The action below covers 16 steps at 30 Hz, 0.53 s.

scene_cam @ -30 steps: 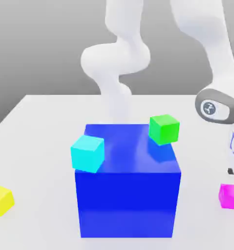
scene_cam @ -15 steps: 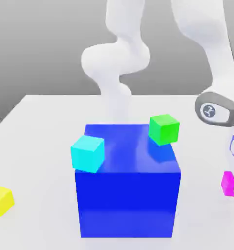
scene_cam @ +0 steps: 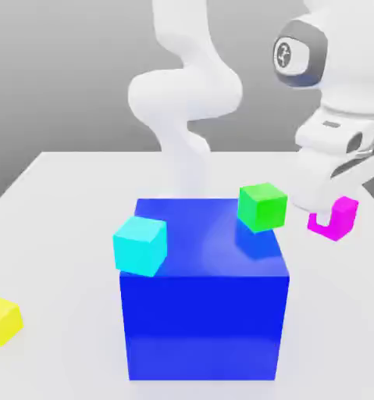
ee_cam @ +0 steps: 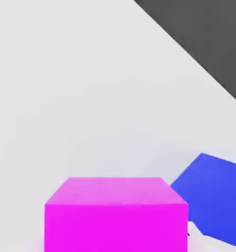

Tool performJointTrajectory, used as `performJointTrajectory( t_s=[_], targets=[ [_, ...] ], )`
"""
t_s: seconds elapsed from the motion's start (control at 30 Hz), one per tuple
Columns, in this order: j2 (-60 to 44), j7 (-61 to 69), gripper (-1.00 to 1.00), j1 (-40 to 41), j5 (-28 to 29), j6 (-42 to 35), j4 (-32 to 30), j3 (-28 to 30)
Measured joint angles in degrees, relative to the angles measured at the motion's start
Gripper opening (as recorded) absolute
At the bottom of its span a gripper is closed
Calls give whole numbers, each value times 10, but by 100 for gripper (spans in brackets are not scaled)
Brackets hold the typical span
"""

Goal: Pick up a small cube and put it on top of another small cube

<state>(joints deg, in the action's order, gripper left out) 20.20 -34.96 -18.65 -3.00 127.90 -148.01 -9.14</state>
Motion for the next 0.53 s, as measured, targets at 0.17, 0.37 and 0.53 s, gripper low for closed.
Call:
performJointTrajectory(
  t_s=[0.17,0.37,0.53],
  targets=[
    [103,-84,-100,36,-15,-87,-15,9],
    [168,-153,-100,67,-29,-108,-59,9],
    [149,-154,100,69,-35,-51,-98,3]
  ],
)
